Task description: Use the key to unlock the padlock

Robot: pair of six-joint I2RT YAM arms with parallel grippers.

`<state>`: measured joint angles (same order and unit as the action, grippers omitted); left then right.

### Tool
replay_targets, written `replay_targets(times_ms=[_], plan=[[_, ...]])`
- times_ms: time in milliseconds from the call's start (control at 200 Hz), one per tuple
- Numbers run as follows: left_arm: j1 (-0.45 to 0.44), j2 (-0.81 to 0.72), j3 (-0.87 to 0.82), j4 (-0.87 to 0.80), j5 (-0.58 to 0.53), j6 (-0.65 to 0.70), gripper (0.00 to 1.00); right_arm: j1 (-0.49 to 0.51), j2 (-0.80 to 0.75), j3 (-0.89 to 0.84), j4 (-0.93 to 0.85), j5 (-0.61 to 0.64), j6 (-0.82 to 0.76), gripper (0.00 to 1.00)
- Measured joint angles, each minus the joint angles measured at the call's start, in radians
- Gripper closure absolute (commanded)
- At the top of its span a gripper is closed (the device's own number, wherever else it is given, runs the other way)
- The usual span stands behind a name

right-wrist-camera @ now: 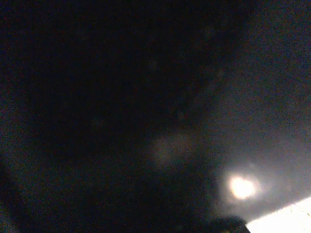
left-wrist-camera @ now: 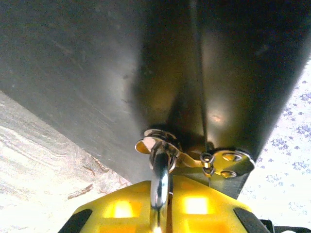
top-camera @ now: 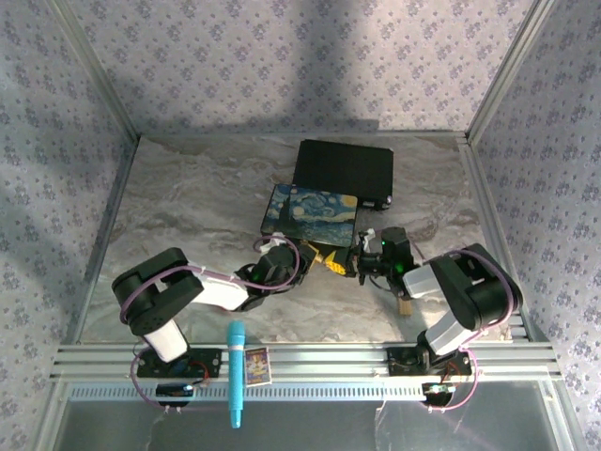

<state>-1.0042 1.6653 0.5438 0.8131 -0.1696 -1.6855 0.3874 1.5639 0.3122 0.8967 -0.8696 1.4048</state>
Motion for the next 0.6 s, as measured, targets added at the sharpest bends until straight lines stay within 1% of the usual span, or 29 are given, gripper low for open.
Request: replay_targets(times_ms=[180,310,435,515,600], plan=[[-0.007,0.0,0.005,-0.005,0.0,-0.019,1.0,0.013,-0.096,0.0,-0.133,0.053,-0.063,1.0],[-0.016,0.0,0.006,-0.013,0.001,-0.027,1.0,0.035,-0.164,0.011,-0.262,0.103,-0.127,1.0],[-0.017,0.0,0.014,-0.03,-0.002,-0.026,1.0,0.042,-0.179,0.033,-0.332,0.126,-0.154,1.0],[-0.017,0.0,0.015,-0.038,-0.003,-0.027,1.0,0.045,-0.179,0.04,-0.351,0.131,-0.165,0.93],[-0.019,-0.003,0.016,-0.056,0.001,-0.029,1.0,0.052,-0.192,0.046,-0.393,0.146,-0.192,0.79]])
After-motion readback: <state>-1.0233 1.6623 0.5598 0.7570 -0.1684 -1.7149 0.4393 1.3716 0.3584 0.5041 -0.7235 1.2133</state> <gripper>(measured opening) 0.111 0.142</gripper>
